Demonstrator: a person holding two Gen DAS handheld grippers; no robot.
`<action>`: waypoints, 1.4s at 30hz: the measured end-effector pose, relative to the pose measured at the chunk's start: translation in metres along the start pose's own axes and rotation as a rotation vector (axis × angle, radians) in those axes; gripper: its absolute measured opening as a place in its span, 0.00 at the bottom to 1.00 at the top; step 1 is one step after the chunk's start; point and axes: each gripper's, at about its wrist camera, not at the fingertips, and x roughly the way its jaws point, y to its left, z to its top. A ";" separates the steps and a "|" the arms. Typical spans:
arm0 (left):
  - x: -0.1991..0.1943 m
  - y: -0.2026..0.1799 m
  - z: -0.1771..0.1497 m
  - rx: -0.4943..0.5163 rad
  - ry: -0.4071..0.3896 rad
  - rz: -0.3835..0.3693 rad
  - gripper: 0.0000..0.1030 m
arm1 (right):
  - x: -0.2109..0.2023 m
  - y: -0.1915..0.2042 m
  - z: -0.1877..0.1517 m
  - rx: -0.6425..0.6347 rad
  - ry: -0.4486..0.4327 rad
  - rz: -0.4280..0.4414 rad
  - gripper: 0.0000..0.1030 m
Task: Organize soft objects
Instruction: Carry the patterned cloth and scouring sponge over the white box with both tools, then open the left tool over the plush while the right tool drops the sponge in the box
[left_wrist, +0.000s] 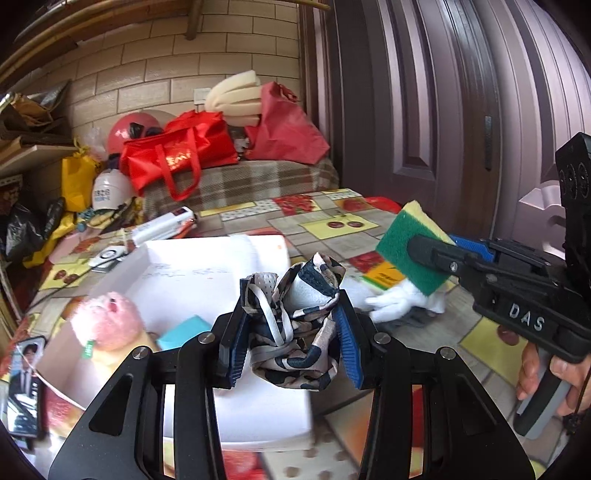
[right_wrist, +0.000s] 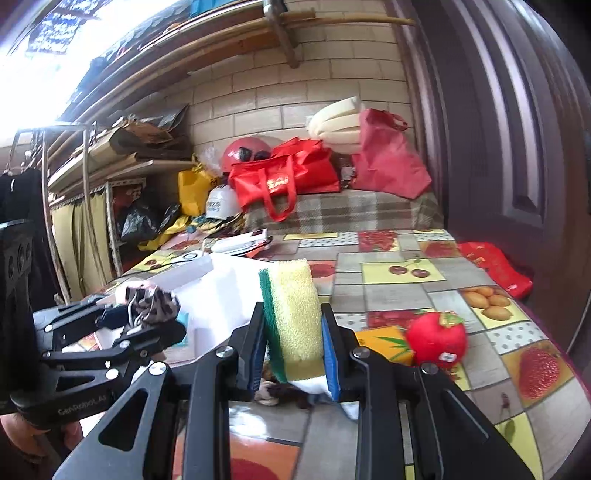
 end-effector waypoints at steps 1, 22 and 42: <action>-0.001 0.004 0.000 0.005 -0.004 0.012 0.41 | 0.002 0.005 0.000 -0.012 0.003 0.006 0.26; 0.025 0.122 -0.004 -0.186 0.053 0.209 0.41 | 0.085 0.089 0.010 -0.151 0.115 0.154 0.26; 0.050 0.129 0.005 -0.186 0.100 0.238 0.50 | 0.140 0.087 0.019 -0.117 0.209 0.054 0.38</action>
